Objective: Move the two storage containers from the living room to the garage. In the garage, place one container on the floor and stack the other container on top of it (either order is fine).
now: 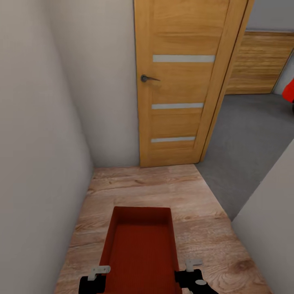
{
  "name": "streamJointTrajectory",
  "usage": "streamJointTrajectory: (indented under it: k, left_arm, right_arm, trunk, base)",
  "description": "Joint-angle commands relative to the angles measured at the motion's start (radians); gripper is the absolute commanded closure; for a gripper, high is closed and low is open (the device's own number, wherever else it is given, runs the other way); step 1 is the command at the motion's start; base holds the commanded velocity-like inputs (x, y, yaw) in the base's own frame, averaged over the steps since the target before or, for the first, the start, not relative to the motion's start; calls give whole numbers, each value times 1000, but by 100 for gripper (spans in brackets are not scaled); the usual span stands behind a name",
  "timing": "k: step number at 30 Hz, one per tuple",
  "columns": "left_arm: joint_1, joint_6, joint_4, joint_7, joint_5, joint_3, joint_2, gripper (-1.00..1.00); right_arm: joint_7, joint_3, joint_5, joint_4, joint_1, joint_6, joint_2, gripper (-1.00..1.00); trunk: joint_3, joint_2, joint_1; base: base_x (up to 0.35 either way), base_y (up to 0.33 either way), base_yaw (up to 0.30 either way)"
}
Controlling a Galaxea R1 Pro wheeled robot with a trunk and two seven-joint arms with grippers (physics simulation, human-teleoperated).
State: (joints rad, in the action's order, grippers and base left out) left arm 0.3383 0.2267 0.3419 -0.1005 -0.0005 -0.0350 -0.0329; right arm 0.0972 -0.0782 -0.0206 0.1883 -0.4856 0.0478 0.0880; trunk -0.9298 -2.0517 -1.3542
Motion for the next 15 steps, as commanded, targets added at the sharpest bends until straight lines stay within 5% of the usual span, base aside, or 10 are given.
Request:
streamJointTrajectory:
  k: [1,15]
  left_arm:
    - [1,3,0,-15,-1,4,1,100]
    - [1,3,0,-15,-1,4,1,100]
  right_arm:
    - [10,-5,-4,-1,-1,2,-1,100]
    - [10,-5,-4,-2,-1,1,-1,100]
  trunk:
    - [-1,0,0]
    - [-1,0,0]
  base:
    - [327,0,-3]
    - [342,0,0]
